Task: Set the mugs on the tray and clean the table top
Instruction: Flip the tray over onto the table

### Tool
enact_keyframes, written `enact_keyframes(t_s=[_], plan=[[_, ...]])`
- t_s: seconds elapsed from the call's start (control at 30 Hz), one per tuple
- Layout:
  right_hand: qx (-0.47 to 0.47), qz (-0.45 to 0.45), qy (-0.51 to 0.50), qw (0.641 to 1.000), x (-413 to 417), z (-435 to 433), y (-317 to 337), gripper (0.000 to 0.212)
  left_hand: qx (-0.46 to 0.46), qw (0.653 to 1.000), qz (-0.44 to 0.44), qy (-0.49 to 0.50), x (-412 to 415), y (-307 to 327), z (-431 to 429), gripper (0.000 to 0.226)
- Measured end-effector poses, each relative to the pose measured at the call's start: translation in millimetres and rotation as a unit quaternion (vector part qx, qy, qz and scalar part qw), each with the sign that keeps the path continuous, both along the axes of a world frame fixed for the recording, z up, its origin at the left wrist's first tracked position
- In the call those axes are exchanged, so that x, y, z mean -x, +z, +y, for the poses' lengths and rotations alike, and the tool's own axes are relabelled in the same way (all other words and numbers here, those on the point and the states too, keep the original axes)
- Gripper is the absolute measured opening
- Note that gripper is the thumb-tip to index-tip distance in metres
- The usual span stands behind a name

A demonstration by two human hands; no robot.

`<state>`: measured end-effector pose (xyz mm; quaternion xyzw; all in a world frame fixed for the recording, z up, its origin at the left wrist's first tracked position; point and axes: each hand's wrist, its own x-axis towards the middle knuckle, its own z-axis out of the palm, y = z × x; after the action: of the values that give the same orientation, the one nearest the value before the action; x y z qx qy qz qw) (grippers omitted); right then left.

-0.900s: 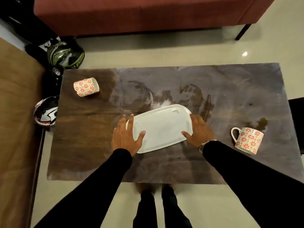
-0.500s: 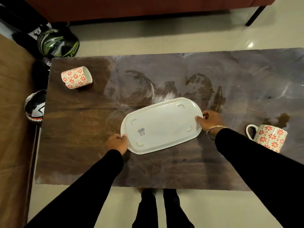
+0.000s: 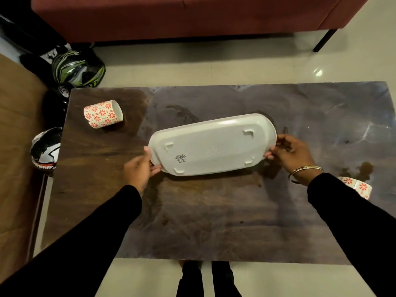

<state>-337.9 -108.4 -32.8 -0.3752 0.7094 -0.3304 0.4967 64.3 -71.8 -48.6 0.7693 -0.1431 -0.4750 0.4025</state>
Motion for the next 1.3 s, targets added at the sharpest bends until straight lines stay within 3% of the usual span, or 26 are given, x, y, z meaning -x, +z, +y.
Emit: enact_keyframes(t_s=[0.1,0.13,0.2,0.27,0.33,0.37,0.43,0.5,0.57,0.67,0.87,1.0,1.3], plan=[[0.0,-0.159,-0.141,0.977,2.7,5.8,5.8,0.02,0.018,0.995,0.088,0.052,1.1,12.8,-6.9,0.048],[-0.012,-0.222,-0.192,0.956,2.5,9.7,5.5,0.021,0.023,0.992,0.102,0.068,3.0,14.6,-5.7,0.045],[-0.022,-0.263,-0.234,0.936,1.5,19.8,1.2,0.027,0.027,0.989,0.111,0.091,6.3,13.2,0.2,0.03],[0.005,-0.209,-0.198,0.958,-0.3,29.2,-5.4,0.028,0.025,0.992,0.097,0.081,8.0,7.7,7.3,0.006],[0.048,-0.117,-0.148,0.981,-0.7,37.7,-9.0,0.007,0.024,0.994,0.09,0.056,8.4,0.0,12.4,0.02],[0.057,-0.074,-0.138,0.986,0.6,42.7,-11.1,0.012,0.024,0.995,0.089,0.041,8.2,-2.7,11.9,0.03],[0.048,-0.033,-0.146,0.988,1.9,57.6,-16.7,0.041,0.032,0.996,0.081,0.003,6.6,-7.7,1.5,0.041],[0.031,-0.047,-0.171,0.984,0.4,79.8,-25.5,0.067,0.046,0.997,0.047,-0.043,4.4,-16.1,-22.1,0.041],[-0.003,-0.076,-0.198,0.977,-8.0,103.5,-34.8,0.077,0.055,0.991,-0.016,-0.123,4.1,-25.3,-51.4,0.035],[-0.044,-0.076,-0.211,0.973,-28.8,142.0,-54.2,0.062,0.077,0.962,-0.093,-0.244,14.8,-43.7,-96.2,0.03],[-0.106,-0.127,-0.246,0.955,-84.1,195.2,-83.5,0.012,0.171,0.868,-0.22,-0.412,61.6,-77.6,-158.7,0.021],[-0.154,-0.199,-0.287,0.924,-114.3,207.2,-89.0,0.007,0.196,0.838,-0.229,-0.455,92.5,-85.0,-168.6,0.024],[-0.182,-0.207,-0.247,0.929,-148.8,210.7,-94.2,0.01,0.185,0.795,-0.258,-0.517,134.2,-76.0,-175.2,0.028]])
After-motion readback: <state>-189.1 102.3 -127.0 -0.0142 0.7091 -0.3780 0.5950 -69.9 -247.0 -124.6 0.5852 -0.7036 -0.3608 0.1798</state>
